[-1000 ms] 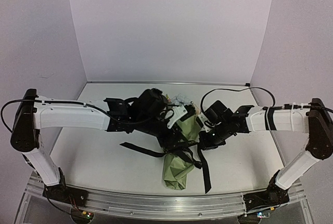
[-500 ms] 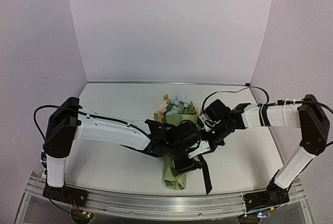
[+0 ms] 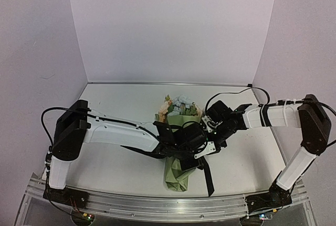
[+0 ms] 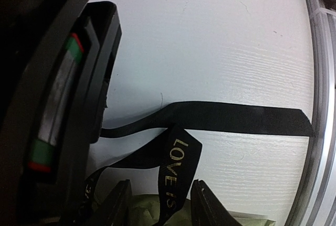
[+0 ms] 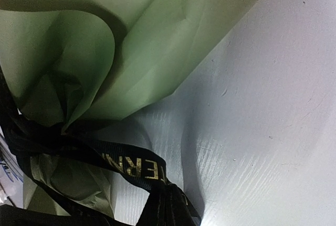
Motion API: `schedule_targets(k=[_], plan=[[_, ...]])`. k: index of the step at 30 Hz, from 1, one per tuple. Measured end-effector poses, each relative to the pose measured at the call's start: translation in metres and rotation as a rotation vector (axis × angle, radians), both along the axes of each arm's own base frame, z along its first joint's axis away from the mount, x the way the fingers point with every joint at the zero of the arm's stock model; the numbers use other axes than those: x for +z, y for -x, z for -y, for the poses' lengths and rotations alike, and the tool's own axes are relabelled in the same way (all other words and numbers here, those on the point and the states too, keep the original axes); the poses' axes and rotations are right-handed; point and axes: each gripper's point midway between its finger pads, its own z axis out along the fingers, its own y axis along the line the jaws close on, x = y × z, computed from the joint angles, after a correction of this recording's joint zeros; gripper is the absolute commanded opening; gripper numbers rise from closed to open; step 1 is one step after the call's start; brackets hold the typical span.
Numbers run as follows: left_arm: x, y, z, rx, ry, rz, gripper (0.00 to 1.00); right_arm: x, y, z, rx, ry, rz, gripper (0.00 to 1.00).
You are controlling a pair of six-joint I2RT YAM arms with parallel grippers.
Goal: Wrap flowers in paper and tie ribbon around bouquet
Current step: Cross the half-tied ribbon over the folded bouquet.
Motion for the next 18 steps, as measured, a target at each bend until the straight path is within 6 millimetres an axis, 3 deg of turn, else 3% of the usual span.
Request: schedule_targets(k=[8,12,18], plan=[[-0.003,0.0023,-0.0008,-0.006,-0.007,-0.012,0.16,-0.0023,0.0001,-0.0001,-0.006,0.002,-0.008,0.0],[-0.0034,0.0022,-0.001,-0.007,-0.008,-0.011,0.01,-0.0024,-0.0001,-0.0003,-0.01,0.001,-0.008,0.0],[-0.0053,-0.0011,-0.0022,0.011,0.01,0.007,0.0,-0.0025,-0.0002,-0.0003,-0.013,0.001,-0.01,0.0]])
